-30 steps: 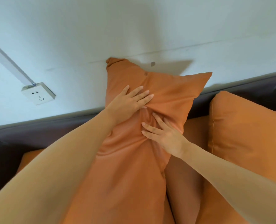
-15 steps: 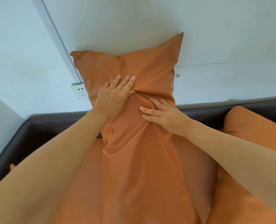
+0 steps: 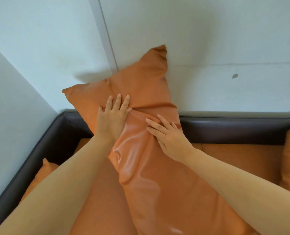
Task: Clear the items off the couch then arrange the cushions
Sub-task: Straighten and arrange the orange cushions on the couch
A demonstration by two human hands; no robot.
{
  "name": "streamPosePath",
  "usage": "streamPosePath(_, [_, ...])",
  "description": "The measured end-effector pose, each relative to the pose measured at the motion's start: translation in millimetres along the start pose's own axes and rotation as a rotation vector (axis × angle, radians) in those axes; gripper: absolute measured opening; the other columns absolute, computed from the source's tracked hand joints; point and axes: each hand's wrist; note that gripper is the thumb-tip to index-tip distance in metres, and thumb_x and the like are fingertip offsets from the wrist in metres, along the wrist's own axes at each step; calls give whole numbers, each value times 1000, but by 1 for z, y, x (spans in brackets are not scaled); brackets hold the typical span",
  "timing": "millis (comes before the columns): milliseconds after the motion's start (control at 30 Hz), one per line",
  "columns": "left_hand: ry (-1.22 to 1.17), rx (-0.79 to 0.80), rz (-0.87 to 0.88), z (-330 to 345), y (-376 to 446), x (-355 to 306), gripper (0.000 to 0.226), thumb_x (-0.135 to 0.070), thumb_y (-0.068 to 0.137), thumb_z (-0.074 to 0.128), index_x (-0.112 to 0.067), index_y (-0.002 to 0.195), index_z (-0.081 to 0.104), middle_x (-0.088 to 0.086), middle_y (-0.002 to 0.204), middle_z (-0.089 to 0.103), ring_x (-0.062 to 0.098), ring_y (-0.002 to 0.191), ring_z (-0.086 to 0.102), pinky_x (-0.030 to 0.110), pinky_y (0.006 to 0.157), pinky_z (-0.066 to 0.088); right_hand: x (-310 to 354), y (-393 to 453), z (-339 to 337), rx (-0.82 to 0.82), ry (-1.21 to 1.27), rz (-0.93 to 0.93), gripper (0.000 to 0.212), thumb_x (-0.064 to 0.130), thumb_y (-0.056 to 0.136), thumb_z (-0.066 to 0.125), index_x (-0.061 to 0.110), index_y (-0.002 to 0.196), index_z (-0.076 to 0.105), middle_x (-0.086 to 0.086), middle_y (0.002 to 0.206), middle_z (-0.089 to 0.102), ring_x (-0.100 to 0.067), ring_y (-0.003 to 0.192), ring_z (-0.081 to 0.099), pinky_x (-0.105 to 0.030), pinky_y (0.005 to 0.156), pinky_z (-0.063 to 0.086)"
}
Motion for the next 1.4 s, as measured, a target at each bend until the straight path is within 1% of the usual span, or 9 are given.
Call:
streamPosePath(100, [26,-56,37,9,7,10,48,-37,102,31,-16,141,49,14,142,50,38,129,48,64,91,43,10,-6,14,-17,208,352,62,50,92,37,40,150,17,18,159,-6,-15,148,-4,-69,107,21])
streamPosePath(200, [-26,-106,389,9,22,13,56,-29,95,33,-23,151,32,3,158,28,24,146,24,69,107,21,5,-12,23,44,262,648,93,81,74,42,51,146,-9,20,154,-27,-20,147,-12,-73,105,9])
streamPosePath(300, [-37,26,750,-9,59,-6,61,-46,95,26,-31,153,20,-4,162,9,17,150,-1,52,119,0,1,-13,25,114,294,733,103,87,64,46,58,140,-17,21,151,-33,-25,147,-12,-75,105,10])
streamPosePath(533, [444,266,971,6,140,-88,80,-73,91,25,-30,154,3,-1,163,-4,19,148,-13,46,119,-12,11,-17,29,98,285,816,110,91,63,46,54,140,-22,17,153,-31,-17,147,-6,-70,108,12])
streamPosePath(767, [405,297,1001,37,152,-80,59,-60,98,22,-34,151,23,-8,150,41,14,142,28,41,117,5,2,-46,51,168,290,942,101,95,62,28,54,137,-26,16,159,-13,-17,147,1,-60,115,10])
streamPosePath(933, [153,-65,1037,72,140,-47,32,-30,94,63,-21,124,65,-2,102,75,13,108,66,37,105,23,4,-67,70,68,394,1094,101,99,57,30,59,138,-15,30,153,-19,-2,144,-11,-59,116,2])
streamPosePath(1000, [116,-183,1021,82,136,-40,27,-26,86,71,-17,111,72,0,88,76,13,94,71,36,101,29,1,-73,76,133,362,1065,94,99,58,22,62,136,-16,26,154,-18,-6,144,-14,-60,115,4])
streamPosePath(1167, [-22,-188,961,73,128,-43,44,-28,98,29,-10,89,69,7,75,72,23,77,71,37,103,28,12,-69,93,86,336,1011,80,91,66,-4,56,138,3,16,157,14,-20,148,-2,-56,117,6])
streamPosePath(1400, [-103,-430,790,59,110,-32,36,-24,102,42,-7,82,66,4,58,63,26,55,61,38,102,40,39,-75,80,-232,510,956,41,74,88,17,72,128,25,31,144,32,-18,146,14,-51,115,9])
Point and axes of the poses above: each hand's wrist, its own y-axis towards the middle knuckle, its own z-axis out of the palm, x = y × z
